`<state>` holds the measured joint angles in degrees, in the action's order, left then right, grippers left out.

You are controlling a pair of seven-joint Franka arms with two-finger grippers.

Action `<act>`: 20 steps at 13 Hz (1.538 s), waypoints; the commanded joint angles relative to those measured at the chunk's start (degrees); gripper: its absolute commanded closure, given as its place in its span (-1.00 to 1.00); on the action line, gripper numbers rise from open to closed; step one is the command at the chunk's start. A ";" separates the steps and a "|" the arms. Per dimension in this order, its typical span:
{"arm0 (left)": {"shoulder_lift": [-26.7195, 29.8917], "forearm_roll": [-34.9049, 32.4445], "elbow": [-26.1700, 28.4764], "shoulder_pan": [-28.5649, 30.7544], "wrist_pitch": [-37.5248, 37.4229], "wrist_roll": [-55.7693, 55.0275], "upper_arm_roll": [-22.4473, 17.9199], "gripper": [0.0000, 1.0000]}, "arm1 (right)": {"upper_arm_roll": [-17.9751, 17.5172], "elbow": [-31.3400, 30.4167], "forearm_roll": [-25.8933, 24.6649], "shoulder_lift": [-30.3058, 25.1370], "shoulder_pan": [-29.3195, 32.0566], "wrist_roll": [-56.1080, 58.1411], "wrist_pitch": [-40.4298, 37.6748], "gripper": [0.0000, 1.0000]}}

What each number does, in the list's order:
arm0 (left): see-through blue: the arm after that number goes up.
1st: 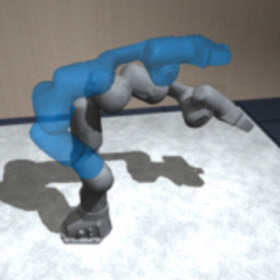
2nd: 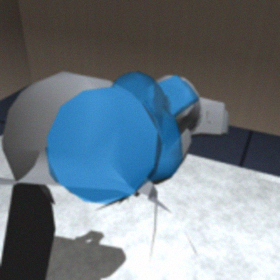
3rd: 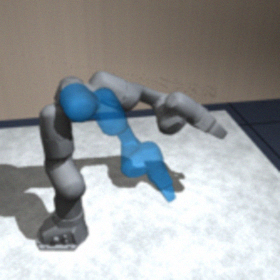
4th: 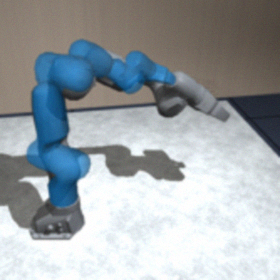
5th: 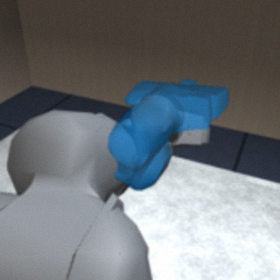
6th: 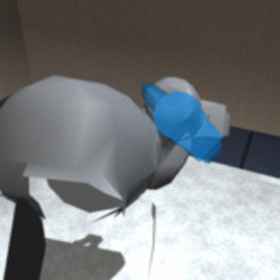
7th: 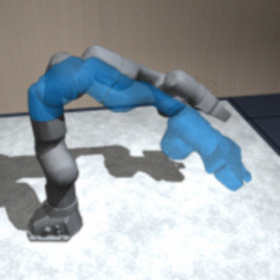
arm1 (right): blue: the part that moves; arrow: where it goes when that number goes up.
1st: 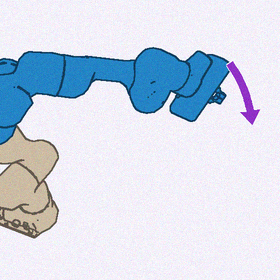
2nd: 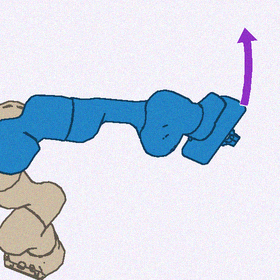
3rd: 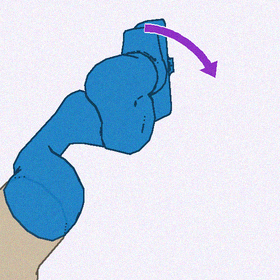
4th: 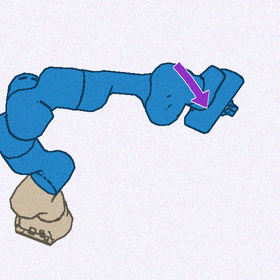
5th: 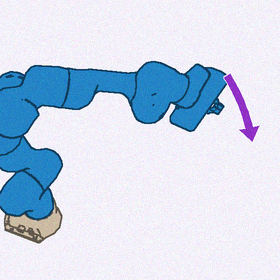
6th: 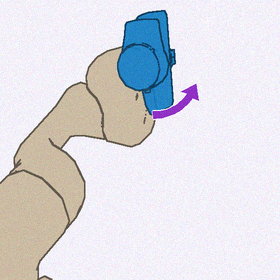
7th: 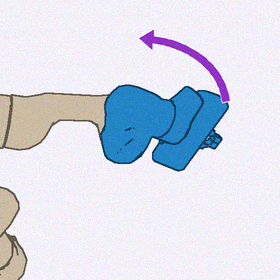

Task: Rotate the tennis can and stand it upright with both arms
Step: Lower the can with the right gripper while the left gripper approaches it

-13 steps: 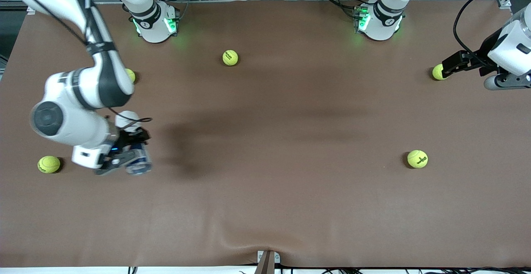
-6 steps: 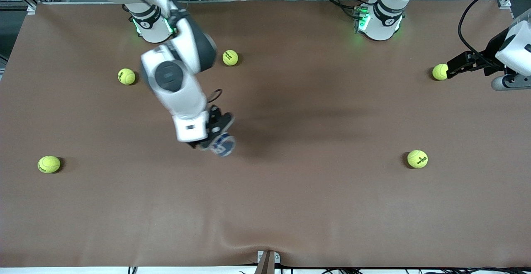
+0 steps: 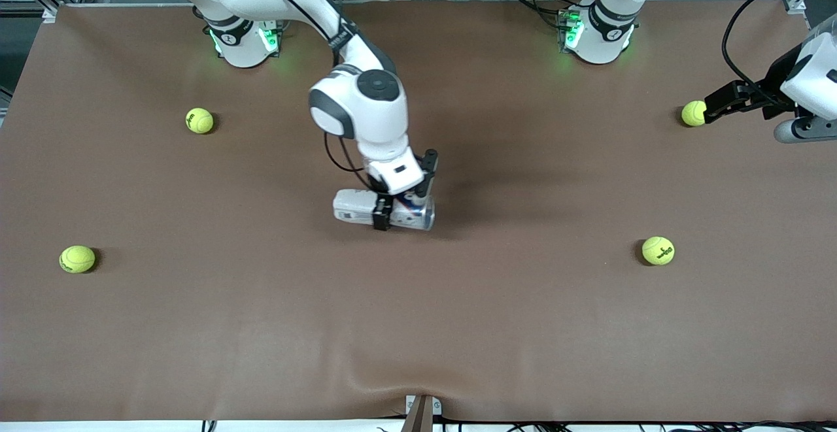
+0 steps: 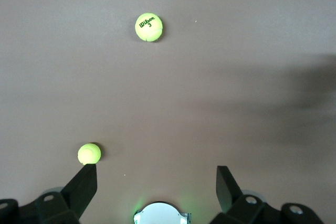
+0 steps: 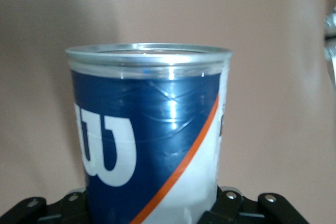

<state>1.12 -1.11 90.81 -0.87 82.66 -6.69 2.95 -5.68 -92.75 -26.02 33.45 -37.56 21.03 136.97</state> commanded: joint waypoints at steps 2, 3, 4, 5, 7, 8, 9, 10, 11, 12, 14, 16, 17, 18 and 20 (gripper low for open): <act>-0.15 0.76 0.07 0.61 -0.83 0.89 0.48 -1.00 | 0.58 5.20 -4.74 6.87 -3.82 0.68 3.22 -0.34; -0.33 0.76 0.07 0.52 -0.83 0.89 0.48 -1.00 | 0.67 6.43 -4.75 8.28 -4.44 0.60 3.22 -0.34; -0.51 0.76 0.16 0.43 -0.83 0.89 0.56 -1.00 | 0.67 7.32 -4.66 9.60 -4.45 0.60 3.31 -0.34; -0.86 0.85 0.16 0.43 -0.83 0.89 0.65 -1.00 | 0.67 8.89 -4.66 11.18 -4.62 0.60 3.31 -0.34; -1.12 0.85 0.16 0.17 -0.83 0.89 0.74 -1.00 | 0.67 12.49 -4.66 14.52 -5.15 0.51 3.31 -0.34; -1.38 0.85 0.16 0.08 -0.83 0.89 0.83 -1.00 | 0.67 13.73 -4.66 15.93 -5.41 0.42 3.31 -0.35; -1.82 0.85 0.25 -0.01 -0.83 0.63 0.83 -1.00 | 0.67 14.70 -4.66 16.99 -5.68 -0.10 3.31 -0.35; -2.00 0.85 0.25 -0.01 -0.74 0.37 0.91 -1.00 | 0.93 15.49 -4.66 17.61 -6.29 -0.80 3.31 -0.35; -2.87 0.94 0.16 -0.10 -0.74 0.36 1.00 -1.00 | 0.94 15.67 -4.75 18.05 -6.56 -0.81 3.39 -0.35; -3.23 1.29 0.16 -0.10 -0.57 0.36 1.00 -1.00 | 1.02 15.67 -4.75 18.31 -6.65 -0.90 3.40 -0.39; -4.02 2.52 0.07 -0.01 -0.30 0.45 1.00 -1.00 | 1.02 15.67 -5.80 18.75 -6.73 -0.90 4.10 -0.43; -4.46 2.43 0.07 -0.27 0.31 0.63 1.00 -1.00 | 1.11 15.67 -5.98 19.37 -7.08 -1.07 4.88 -0.59; -4.81 2.43 0.07 -0.36 0.31 0.63 1.00 -1.00 | 1.46 15.67 -6.06 19.63 -7.17 -1.07 5.76 -1.00; -4.99 2.43 0.07 -0.36 0.40 0.54 1.00 -1.00 | 1.55 15.59 -5.98 19.72 -7.17 -1.07 6.38 -1.00; -5.69 2.35 0.07 -0.45 0.58 0.63 1.00 -1.00 | 1.64 15.59 -6.06 19.72 -7.61 -1.07 6.38 -1.00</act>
<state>-3.84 0.62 91.55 -1.46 83.05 -6.69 3.76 -4.91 -78.98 -30.57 51.95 -43.92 20.95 143.08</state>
